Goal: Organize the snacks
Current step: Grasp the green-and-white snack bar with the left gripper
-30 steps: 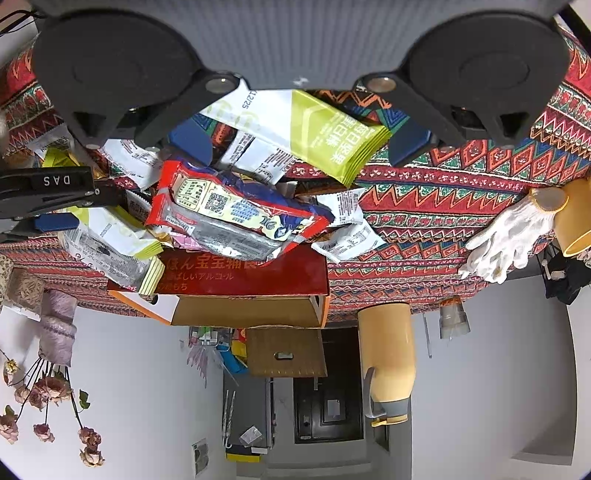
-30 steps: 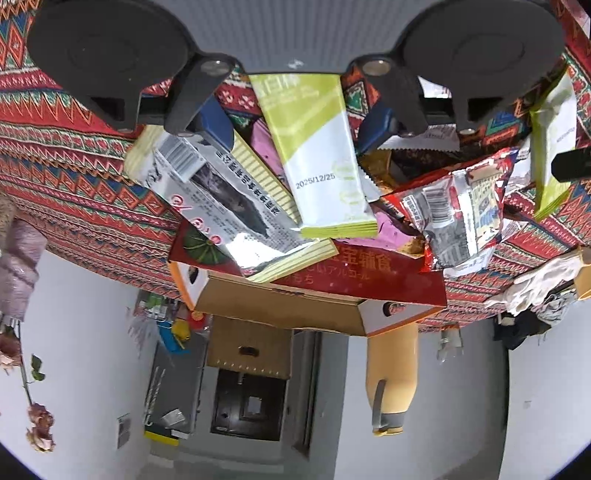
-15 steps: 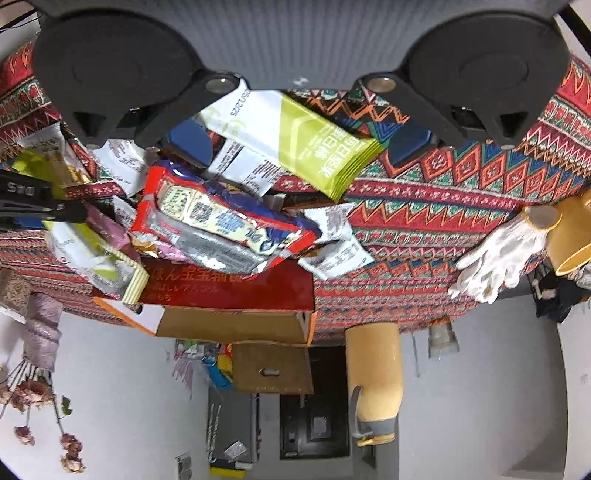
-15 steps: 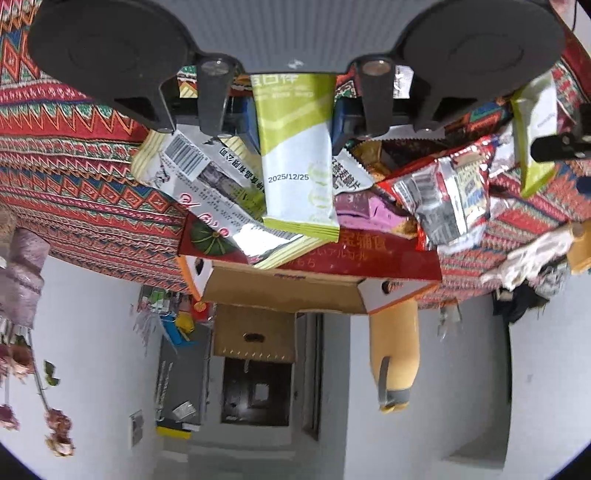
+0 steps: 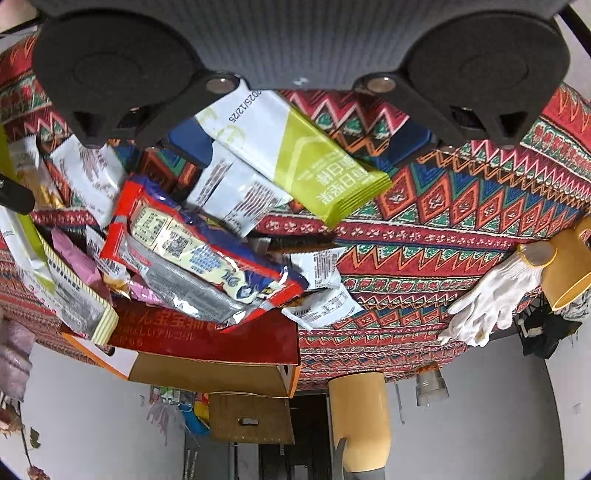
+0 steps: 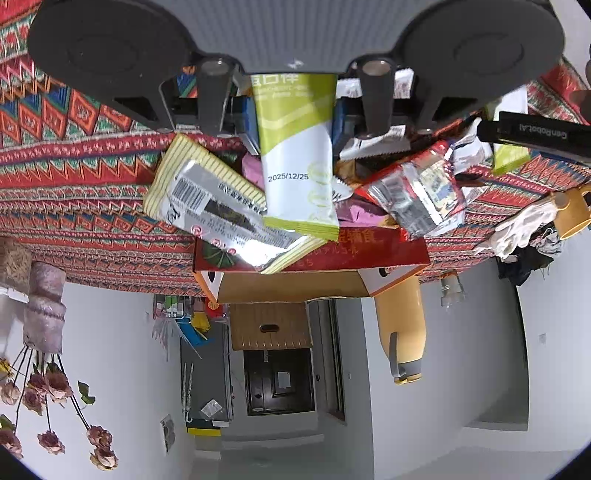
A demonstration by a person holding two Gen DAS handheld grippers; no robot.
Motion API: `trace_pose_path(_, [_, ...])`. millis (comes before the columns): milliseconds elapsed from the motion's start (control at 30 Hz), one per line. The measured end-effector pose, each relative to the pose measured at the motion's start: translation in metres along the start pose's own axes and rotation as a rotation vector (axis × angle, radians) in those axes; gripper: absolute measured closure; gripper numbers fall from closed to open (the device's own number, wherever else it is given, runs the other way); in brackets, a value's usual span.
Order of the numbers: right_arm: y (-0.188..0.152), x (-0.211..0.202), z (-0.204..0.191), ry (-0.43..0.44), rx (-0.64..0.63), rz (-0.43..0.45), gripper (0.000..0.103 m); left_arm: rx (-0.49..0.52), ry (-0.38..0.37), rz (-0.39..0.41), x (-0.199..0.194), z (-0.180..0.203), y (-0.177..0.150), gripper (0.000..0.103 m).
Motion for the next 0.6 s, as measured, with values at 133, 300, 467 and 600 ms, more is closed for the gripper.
trace_pose_path(133, [-0.003,-0.007,-0.003,-0.005,0.006,0.001,0.065,0.045,0.002,-0.003,-0.005,-0.007,-0.005,0.000])
trace_pose_path(300, [-0.005,-0.014,-0.006,-0.014,0.005,0.009,0.065,0.085,0.013,-0.032,-0.006,-0.019,-0.008,0.000])
trace_pose_path(467, [-0.005,-0.016,-0.010,-0.021,0.003,0.009,0.065,0.069,0.007,-0.039,-0.003,-0.027,-0.007,0.000])
trace_pose_path(600, [-0.006,-0.016,-0.013,-0.021,-0.003,0.010,0.065,0.051,-0.021,-0.056,0.003,-0.024,-0.009,0.011])
Point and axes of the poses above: each gripper's, at about its wrist camera, not at the fingertips, and x roughly the way its jaws point, z to its right, y to its top, the point moved 5 cm from there along x, roughly the way its jaws point, and after that the axes turned 3 degrees about -y, right-handed, at the moved point
